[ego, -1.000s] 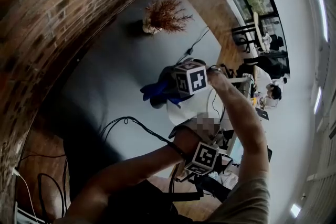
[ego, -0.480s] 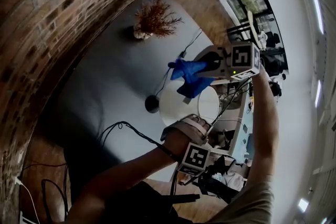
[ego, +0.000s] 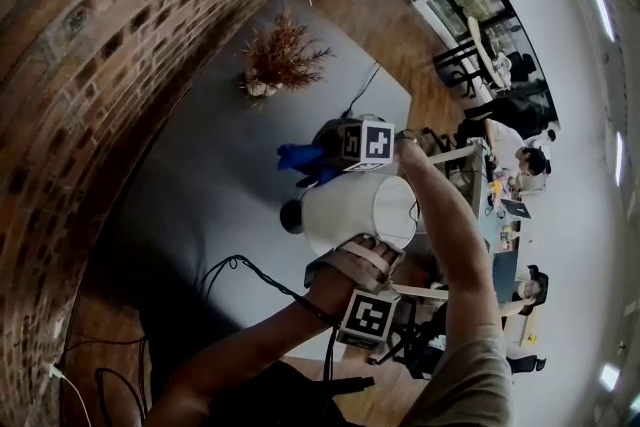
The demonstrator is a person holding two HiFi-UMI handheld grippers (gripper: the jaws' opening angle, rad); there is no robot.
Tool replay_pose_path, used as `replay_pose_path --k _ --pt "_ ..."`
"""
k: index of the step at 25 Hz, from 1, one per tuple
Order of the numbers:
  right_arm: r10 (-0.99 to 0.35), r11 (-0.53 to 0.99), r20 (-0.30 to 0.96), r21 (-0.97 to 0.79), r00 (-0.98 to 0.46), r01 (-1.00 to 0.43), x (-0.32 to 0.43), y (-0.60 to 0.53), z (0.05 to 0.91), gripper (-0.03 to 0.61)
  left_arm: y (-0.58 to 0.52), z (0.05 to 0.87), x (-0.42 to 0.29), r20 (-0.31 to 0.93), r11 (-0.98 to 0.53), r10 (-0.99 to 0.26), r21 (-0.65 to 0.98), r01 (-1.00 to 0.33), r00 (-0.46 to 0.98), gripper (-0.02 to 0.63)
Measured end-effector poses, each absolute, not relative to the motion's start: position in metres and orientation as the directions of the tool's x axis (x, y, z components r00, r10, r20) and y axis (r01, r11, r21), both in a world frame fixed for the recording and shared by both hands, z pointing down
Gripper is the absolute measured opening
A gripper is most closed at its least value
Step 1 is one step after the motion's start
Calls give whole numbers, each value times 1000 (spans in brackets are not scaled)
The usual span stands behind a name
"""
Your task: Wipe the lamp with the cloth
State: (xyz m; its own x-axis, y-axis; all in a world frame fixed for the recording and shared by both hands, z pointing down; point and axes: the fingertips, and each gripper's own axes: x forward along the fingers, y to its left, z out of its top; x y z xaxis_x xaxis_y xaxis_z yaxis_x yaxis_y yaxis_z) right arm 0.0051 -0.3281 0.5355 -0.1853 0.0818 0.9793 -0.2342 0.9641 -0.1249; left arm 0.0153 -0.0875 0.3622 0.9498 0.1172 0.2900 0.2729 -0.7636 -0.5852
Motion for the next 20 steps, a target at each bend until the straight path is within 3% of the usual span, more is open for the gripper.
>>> replay_pose_path --k 4,9,14,20 --pt "-115 956 953 30 -279 -292 18 -350 461 91 -90 362 15 292 -766 122 -580 277 949 60" --pt "-250 909 812 10 -528 -416 14 -344 362 91 -94 365 14 287 -763 110 -590 266 952 60" --pt "-202 848 788 -156 -581 -507 44 -314 437 91 -95 366 12 289 -768 111 -583 267 951 56" --pt "-314 612 702 -365 -639 -702 106 -306 494 89 -94 370 11 290 -768 105 -584 263 951 46"
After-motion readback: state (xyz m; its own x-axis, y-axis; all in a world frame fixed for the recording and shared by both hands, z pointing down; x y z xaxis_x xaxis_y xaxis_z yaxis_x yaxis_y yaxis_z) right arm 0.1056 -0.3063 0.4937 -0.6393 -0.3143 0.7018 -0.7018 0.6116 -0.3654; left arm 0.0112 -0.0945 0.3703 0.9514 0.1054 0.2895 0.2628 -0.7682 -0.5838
